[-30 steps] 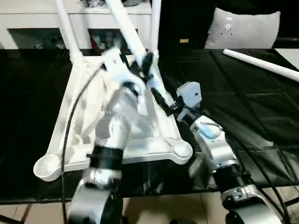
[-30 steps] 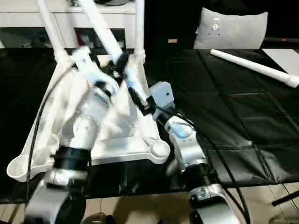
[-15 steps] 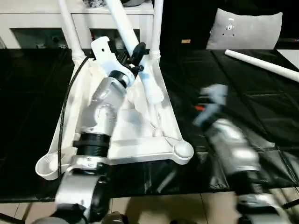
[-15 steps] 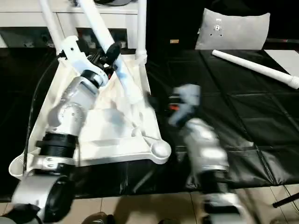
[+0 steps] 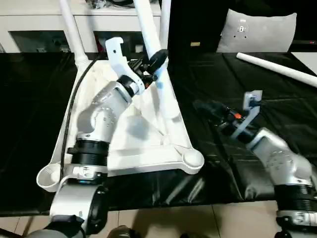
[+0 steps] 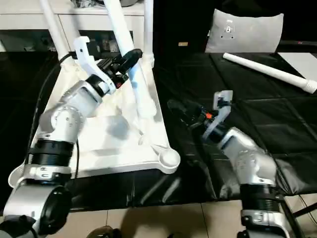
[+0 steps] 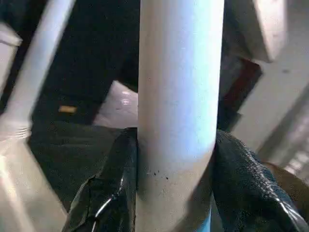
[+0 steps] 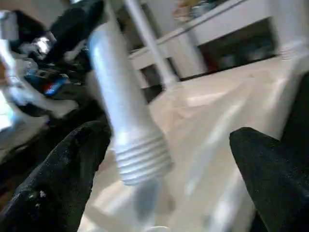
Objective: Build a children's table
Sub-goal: Pick table leg
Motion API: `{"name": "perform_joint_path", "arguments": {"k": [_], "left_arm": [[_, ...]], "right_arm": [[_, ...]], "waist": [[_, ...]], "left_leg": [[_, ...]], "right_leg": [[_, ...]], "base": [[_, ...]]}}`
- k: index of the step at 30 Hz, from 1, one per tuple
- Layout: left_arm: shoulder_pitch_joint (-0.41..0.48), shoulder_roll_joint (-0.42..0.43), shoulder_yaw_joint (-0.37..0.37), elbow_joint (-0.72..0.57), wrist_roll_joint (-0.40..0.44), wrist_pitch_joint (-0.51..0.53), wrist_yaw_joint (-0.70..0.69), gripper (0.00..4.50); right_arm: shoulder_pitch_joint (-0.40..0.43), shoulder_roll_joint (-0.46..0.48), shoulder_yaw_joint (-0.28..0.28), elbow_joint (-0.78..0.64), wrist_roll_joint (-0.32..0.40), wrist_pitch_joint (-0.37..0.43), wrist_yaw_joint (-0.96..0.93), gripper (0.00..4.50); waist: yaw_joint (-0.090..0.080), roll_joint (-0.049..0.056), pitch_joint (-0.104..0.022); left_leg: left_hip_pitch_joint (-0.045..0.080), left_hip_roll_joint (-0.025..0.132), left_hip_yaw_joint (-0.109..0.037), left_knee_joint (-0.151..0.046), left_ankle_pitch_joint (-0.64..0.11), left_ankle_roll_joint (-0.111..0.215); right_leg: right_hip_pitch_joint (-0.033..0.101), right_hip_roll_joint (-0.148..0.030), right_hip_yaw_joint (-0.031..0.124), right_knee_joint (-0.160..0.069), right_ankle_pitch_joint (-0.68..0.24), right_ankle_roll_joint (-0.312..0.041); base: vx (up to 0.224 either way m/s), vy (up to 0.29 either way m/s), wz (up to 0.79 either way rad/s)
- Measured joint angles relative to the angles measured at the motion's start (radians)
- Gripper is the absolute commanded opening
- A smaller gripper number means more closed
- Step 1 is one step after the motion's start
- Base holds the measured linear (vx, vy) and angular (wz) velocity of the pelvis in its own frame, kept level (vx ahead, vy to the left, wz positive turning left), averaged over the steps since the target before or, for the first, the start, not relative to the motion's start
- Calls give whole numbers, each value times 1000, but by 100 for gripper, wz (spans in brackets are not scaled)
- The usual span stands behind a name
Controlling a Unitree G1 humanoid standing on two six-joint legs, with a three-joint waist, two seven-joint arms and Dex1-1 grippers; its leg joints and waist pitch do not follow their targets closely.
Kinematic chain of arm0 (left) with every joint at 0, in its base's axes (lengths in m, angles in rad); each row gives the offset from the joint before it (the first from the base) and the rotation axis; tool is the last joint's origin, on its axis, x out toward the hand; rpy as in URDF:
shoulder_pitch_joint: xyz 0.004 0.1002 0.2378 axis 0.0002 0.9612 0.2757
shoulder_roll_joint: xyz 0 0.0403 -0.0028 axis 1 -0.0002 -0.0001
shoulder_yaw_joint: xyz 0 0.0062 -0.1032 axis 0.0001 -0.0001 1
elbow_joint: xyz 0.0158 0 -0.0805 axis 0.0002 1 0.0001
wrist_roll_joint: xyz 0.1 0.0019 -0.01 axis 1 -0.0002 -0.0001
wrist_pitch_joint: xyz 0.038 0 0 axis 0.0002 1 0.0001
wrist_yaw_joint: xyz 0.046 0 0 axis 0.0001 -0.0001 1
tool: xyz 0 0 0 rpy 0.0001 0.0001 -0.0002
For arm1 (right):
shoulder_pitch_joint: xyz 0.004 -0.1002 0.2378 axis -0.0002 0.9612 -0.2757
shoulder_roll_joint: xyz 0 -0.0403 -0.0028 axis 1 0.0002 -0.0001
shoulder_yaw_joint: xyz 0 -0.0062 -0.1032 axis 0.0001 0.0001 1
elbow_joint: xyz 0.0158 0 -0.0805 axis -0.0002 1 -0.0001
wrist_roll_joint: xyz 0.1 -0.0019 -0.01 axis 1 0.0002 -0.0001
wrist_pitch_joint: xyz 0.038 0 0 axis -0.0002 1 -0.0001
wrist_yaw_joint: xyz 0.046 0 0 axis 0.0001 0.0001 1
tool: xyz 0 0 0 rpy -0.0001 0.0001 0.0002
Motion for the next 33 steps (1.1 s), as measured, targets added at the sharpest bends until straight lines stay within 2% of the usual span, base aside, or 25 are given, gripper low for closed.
{"name": "perform_joint_path", "arguments": {"k": [3, 7, 9, 11, 12, 13, 19, 27, 33], "left_arm": [[37, 39, -69, -88, -2, 11, -139, 184], [85, 73, -169, -180, -13, 24, -301, 184], [91, 73, -194, -211, -23, 35, -344, 184], [98, 77, -203, -243, -43, 51, -379, 184], [103, 77, -206, -262, -59, 62, -401, 184], [106, 77, -207, -273, -67, 69, -413, 184], [120, 90, -214, -284, -85, 86, -457, 184], [124, 88, -218, -281, -73, 85, -464, 184], [130, 85, -221, -279, -66, 85, -453, 184]], "right_arm": [[-3, -46, 44, -51, 1, 32, 69, 450], [-12, -64, 127, -83, -50, 6, 145, 450], [-15, -68, 163, -83, -63, 5, 175, 422], [-17, -71, 184, -83, -72, 10, 202, 411], [-19, -80, 196, -84, -72, 16, 226, 388], [-20, -87, 204, -85, -71, 21, 242, 388], [-21, -123, 239, -112, -59, 58, 326, 332], [-21, -124, 246, -115, -73, 59, 334, 264], [-20, -119, 254, -129, -77, 57, 337, 232]], "waist": [[6, 0, 0], [8, 0, 0], [10, 0, 0], [11, 0, 0], [12, 0, 0], [13, 0, 0], [14, 0, 0], [14, 0, 0], [14, 0, 0]], "left_leg": [[0, 0, 0, 0, 0, 0], [0, 0, 0, -1, 0, 0], [0, 0, 0, 0, 0, 0], [0, 0, 0, 0, 0, 0], [0, 0, 0, 0, 0, 0], [0, 0, 0, 0, 0, 0], [1, 0, 0, 0, 0, 0], [1, 0, 0, 0, 0, 0], [1, 0, 0, 0, 0, 0]], "right_leg": [[0, 0, 0, 0, 0, 0], [-1, 0, 0, 0, 0, 1], [0, 0, 0, 0, 0, 0], [0, 0, 0, 0, 0, 0], [0, 0, 0, 0, 0, 0], [0, 0, 0, 0, 0, 0], [1, 0, 0, 0, 0, 0], [1, 0, 0, 0, 0, 0], [1, 0, 0, 0, 0, 0]], "base": [[0, 0, 0], [0, 0, 0], [0, 0, 0], [0, 0, 0], [0, 0, 0], [0, 0, 0], [0, 0, 0], [0, 0, 0], [0, 0, 0]]}}
